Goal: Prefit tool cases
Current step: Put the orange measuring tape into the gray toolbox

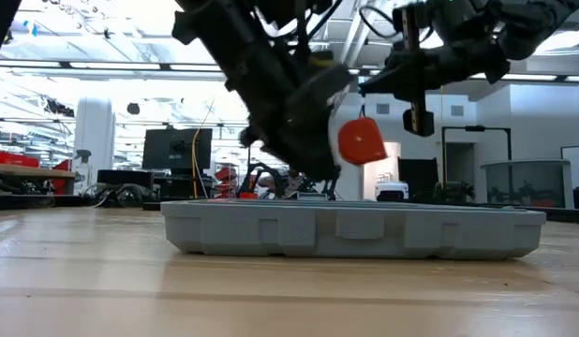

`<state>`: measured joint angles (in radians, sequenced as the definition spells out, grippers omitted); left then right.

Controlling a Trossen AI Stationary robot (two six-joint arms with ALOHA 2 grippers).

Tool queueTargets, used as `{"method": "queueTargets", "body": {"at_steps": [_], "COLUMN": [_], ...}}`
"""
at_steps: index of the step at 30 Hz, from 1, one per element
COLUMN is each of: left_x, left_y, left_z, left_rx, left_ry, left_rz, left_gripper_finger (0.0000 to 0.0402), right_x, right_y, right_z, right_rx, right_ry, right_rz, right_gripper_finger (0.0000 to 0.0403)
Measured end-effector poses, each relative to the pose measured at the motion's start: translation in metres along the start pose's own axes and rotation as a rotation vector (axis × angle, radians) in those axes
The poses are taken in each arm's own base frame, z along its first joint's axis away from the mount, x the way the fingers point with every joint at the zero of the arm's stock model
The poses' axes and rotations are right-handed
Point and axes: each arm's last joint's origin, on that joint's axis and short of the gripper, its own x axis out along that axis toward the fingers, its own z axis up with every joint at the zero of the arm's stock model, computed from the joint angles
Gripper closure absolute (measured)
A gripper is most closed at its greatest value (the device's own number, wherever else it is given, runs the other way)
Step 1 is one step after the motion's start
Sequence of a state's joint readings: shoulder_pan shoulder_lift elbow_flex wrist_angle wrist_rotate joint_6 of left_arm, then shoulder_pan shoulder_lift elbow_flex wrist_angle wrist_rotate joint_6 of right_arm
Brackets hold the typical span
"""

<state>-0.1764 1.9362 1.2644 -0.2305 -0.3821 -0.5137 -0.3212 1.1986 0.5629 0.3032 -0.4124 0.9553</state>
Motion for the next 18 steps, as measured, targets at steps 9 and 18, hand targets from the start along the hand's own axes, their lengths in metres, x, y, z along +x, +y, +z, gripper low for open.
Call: {"method": "queueTargets", "body": {"at_steps": [9, 18], "left_x": [-0.007, -0.013], "left_y": [-0.016, -0.033], "left_z": [-0.04, -0.064], "left_rx": [-0.028, -0.142], "left_ry": [0.061, 0.018], "left_rz": [-0.028, -0.111], "left_gripper_finger": [0.031, 0.0324], "right_x": [0.039, 0.081], "right_y": [-0.002, -0.001], "right_z": [-0.023, -0.01], "right_rx": [0.052, 0.04], "right_ry": [0.059, 0.101], "right_rz": [0.026, 0.022], "right_gripper_finger": [0.0403, 0.0403]}}
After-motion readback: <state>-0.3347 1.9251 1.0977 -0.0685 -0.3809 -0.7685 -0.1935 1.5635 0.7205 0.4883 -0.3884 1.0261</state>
